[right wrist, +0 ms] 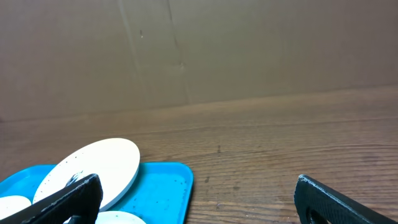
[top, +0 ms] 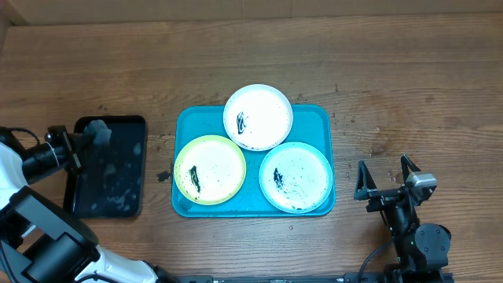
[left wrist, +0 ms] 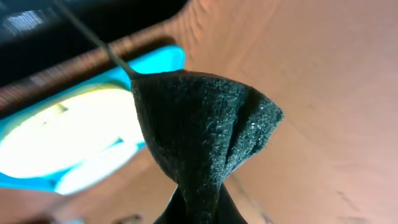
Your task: Clean dirty plates on tray and stack at the side
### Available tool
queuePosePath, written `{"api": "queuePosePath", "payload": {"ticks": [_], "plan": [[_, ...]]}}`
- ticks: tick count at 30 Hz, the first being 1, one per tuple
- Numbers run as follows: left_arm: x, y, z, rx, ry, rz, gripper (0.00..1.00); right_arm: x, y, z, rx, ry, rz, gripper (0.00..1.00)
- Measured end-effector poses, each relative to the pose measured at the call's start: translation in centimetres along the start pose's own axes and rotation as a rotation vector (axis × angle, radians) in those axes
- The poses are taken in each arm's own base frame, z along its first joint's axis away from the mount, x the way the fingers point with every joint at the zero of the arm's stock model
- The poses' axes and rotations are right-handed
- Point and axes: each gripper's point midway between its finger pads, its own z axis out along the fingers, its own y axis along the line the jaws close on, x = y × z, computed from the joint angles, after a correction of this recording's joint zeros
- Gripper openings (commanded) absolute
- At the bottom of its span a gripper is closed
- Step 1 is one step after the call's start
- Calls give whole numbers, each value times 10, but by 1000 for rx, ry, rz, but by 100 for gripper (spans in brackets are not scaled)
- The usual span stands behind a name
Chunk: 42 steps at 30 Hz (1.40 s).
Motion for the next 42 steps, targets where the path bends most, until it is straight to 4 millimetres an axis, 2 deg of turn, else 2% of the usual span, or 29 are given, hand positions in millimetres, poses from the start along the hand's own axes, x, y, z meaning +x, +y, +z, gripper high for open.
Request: {"api": "queuePosePath", "payload": {"ticks": [4, 8, 22, 30, 42], "plan": [[11, -13, -1, 73, 66, -84, 4, 0, 0, 0, 1, -1, 0, 100], [10, -23, -2, 116, 76, -73, 4, 0, 0, 0, 0, -1, 0, 100], [5, -33, -3, 147, 79, -166, 4, 0, 0, 0, 0, 0, 0, 100], [-6, -23, -2, 94, 15, -257, 4, 0, 0, 0, 0, 0, 0, 100], [-21, -9, -1, 22, -80, -286, 4, 0, 0, 0, 0, 0, 0, 100]]}}
